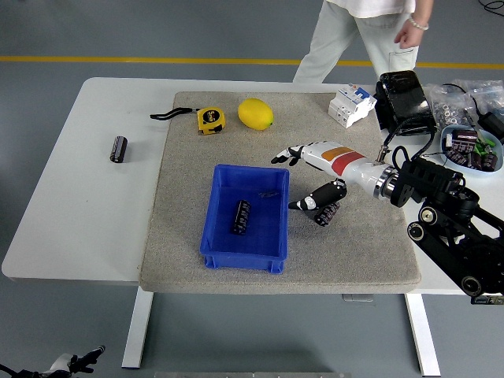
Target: Pick up the battery,place it into the box
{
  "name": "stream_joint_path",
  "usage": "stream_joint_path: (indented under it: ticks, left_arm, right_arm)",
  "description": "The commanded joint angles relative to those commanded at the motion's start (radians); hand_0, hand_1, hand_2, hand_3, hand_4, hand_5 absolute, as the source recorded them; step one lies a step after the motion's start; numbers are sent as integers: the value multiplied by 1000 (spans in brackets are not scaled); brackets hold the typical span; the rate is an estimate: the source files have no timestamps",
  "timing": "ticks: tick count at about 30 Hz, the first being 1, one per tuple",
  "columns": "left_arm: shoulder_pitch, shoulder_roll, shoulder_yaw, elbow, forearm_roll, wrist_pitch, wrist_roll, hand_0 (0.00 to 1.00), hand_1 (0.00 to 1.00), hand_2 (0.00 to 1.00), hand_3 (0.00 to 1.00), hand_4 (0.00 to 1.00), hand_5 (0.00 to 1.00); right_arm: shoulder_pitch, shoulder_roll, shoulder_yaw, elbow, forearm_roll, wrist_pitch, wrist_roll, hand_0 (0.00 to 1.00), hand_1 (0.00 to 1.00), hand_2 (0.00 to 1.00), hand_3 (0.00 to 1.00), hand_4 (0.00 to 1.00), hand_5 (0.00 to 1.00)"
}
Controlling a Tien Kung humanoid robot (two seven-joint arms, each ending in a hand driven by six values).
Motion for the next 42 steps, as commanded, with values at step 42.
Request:
stream_joint_path:
  ticks: [42]
  left_arm:
    - [4,0,-44,0,45,-10,-1,670,601,725,699,707,714]
  right_arm:
    - [-97,-14,-68,-156,97,-191,-12,612,554,587,717,998,395]
